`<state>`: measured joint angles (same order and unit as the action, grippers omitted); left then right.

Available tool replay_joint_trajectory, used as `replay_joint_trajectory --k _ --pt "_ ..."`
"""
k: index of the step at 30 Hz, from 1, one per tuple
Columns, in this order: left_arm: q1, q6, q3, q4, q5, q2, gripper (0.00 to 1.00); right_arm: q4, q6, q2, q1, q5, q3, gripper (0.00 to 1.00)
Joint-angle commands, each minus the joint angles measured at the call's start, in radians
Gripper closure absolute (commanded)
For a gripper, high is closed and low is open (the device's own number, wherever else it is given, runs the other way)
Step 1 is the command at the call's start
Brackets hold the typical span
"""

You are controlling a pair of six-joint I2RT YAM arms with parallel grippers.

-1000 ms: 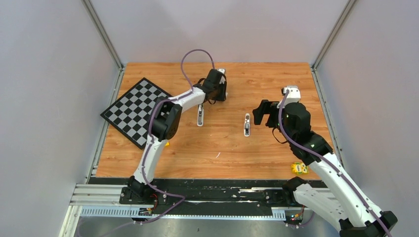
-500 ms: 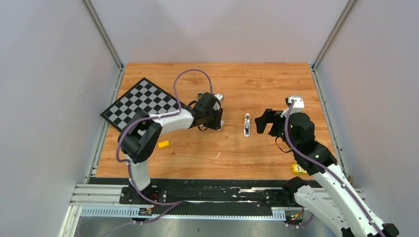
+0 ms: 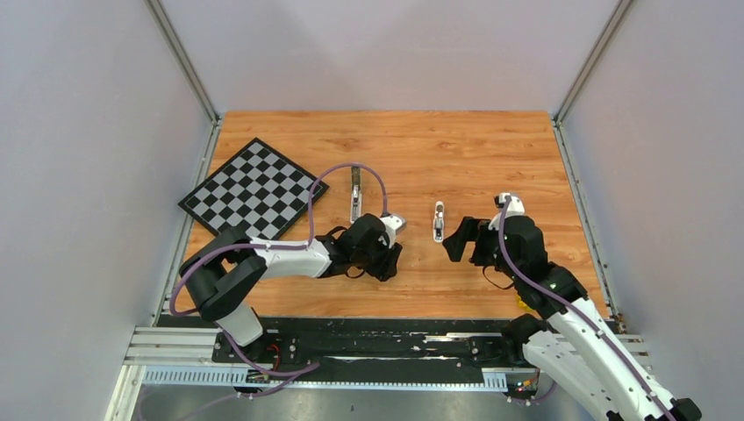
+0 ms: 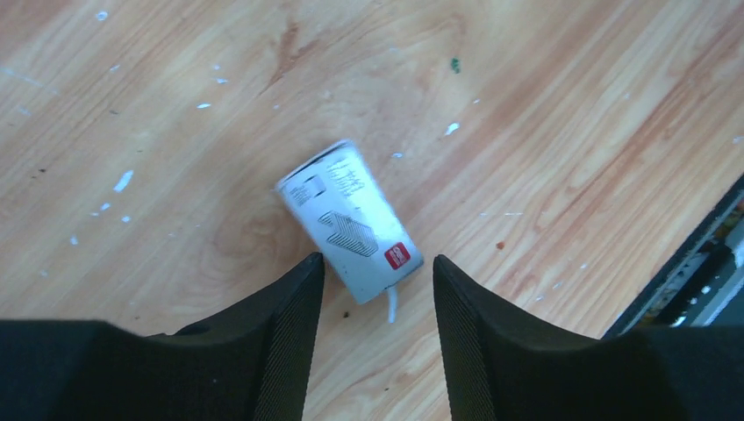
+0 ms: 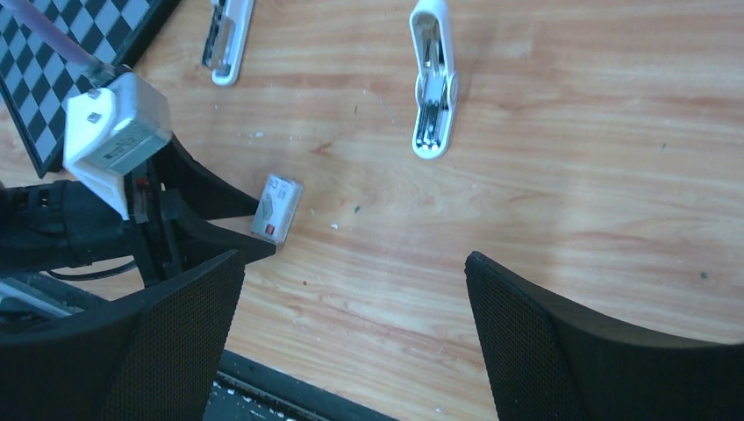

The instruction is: Load the staples into the stapler

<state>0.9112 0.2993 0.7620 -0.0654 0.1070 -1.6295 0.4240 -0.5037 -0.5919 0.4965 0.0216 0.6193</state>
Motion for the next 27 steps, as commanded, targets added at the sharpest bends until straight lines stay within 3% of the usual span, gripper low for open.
replay_joint_trajectory --k 1,12,27 --pt "0.034 -0.016 -0.059 -0.07 0.025 0.019 0.45 0.029 -0.058 -0.01 -0.013 -0.087 -0.047 0.0" --pt "0.04 -0.008 -0.045 -0.054 -0.176 -0.009 0.36 -0.057 -0.017 -0.162 -0.014 -0.191 -0.018 0.13" --pt "0.041 0.02 0.02 -0.167 0.073 -0.123 0.33 -0.071 -0.013 -0.149 -0.015 -0.155 -0.039 0.12"
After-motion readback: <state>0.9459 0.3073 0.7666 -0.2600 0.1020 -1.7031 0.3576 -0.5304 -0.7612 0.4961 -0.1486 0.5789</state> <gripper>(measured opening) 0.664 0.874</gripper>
